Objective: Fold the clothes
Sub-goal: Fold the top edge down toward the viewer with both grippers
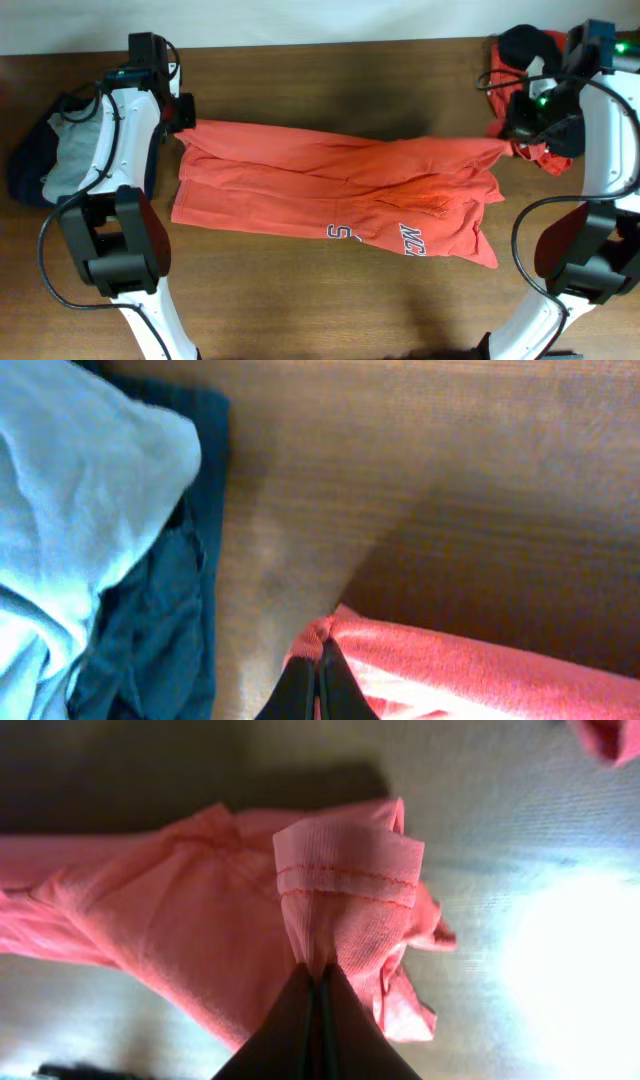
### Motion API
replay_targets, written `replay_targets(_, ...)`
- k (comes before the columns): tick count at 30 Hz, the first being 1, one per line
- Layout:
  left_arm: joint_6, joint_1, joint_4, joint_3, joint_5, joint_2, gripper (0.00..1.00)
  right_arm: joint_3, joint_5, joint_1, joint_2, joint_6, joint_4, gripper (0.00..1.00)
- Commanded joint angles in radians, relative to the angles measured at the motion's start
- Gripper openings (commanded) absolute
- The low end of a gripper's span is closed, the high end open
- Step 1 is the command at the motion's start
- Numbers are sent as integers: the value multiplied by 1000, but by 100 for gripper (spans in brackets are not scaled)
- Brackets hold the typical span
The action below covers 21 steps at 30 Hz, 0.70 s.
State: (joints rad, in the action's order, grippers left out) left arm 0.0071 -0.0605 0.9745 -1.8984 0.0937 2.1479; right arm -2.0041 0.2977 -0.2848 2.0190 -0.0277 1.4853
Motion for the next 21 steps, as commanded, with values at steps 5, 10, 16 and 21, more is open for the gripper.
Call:
replay_targets(5,-6,-12,44,11,9,-27,0,135,5,-4,-25,-18,-14,4)
replay_targets(10,-6,-12,43,83,10,-26,0,222,-5,-6,-25,-18,-27,4)
replay_targets(16,-6,-12,29,148,10,-26,0,256,-66,-10,-25,-17,-23,4)
replay_targets(21,-6,-12,30,166,9,-26,0,259,-71,-29,-25,-17,-15,4)
